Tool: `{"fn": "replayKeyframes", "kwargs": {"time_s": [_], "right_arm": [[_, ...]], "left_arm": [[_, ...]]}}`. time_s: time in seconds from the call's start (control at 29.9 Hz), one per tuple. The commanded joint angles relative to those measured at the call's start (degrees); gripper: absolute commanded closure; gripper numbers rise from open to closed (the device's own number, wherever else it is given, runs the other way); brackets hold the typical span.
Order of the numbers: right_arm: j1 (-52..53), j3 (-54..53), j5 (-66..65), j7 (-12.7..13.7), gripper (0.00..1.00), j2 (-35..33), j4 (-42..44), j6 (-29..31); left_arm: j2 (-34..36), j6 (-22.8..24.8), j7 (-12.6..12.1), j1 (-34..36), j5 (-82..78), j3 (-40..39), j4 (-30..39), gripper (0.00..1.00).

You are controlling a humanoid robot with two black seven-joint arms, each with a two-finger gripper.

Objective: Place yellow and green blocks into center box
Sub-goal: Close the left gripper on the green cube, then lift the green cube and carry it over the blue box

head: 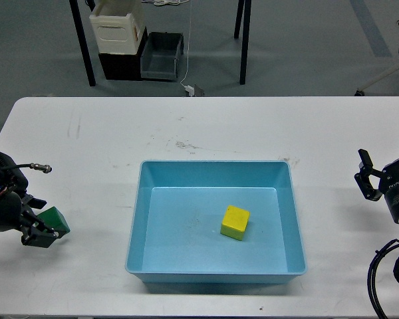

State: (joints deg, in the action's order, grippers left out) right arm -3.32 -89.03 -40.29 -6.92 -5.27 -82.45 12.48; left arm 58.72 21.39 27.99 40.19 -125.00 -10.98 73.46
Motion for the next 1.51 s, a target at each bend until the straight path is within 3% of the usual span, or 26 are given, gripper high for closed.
{"fn": "replayKeyframes", "kwargs": {"time_s": [0.0,0.13,0.23,0.33,0.5,0.64,0.84,1.0,1.17,1.31,1.47], "right_arm": [[-0.02,0.08,-0.06,-0.02,0.0,0.0,0.01,0.0],[-0.02,0.26,-0.06,-0.02,0.0,0.0,0.01,0.0],[-0.02,0.26,-0.06,-0.02,0.0,0.0,0.01,0.0],[-0.02,0.26,-0.06,-0.02,0.0,0.0,0.01,0.0],[-0.11,0.26,-0.06,-0.02,0.0,0.0,0.01,0.0],[-0.2,0.26,-0.06,-0.02,0.0,0.0,0.1,-0.09],[-0.29,0.08,-0.06,-0.02,0.0,0.0,0.27,-0.09],[-0.46,0.26,-0.06,-0.02,0.0,0.0,0.36,-0.09],[-0.55,0.35,-0.06,-0.02,0.0,0.0,0.36,-0.09],[-0.73,0.44,-0.06,-0.02,0.0,0.0,0.36,-0.09],[-0.82,0.61,-0.06,-0.02,0.0,0.0,0.36,-0.09]], "left_arm": [[0.07,-0.92,0.01,0.06,0.0,1.4,-0.16,0.21],[0.07,-1.0,0.01,0.15,0.0,2.02,-0.16,0.28],[0.07,-1.0,0.01,0.15,0.0,2.02,-0.16,0.5],[0.07,-1.09,0.01,0.15,0.0,1.93,-0.16,0.65],[0.25,-4.42,0.01,0.24,0.0,2.02,-0.16,0.76],[0.86,-8.82,0.01,1.55,0.0,1.58,-0.42,0.77],[3.93,-11.72,0.01,10.6,0.0,1.58,3.16,0.77],[6.05,-12.25,0.01,14.29,0.0,1.58,10.11,0.76],[3.43,-11.64,0.01,17.81,0.0,1.49,13.72,0.75],[-3.51,-8.05,0.01,21.58,0.02,1.67,13.73,0.75],[-13.7,2.93,0.01,25.19,3.87,1.67,13.38,0.75]]}}
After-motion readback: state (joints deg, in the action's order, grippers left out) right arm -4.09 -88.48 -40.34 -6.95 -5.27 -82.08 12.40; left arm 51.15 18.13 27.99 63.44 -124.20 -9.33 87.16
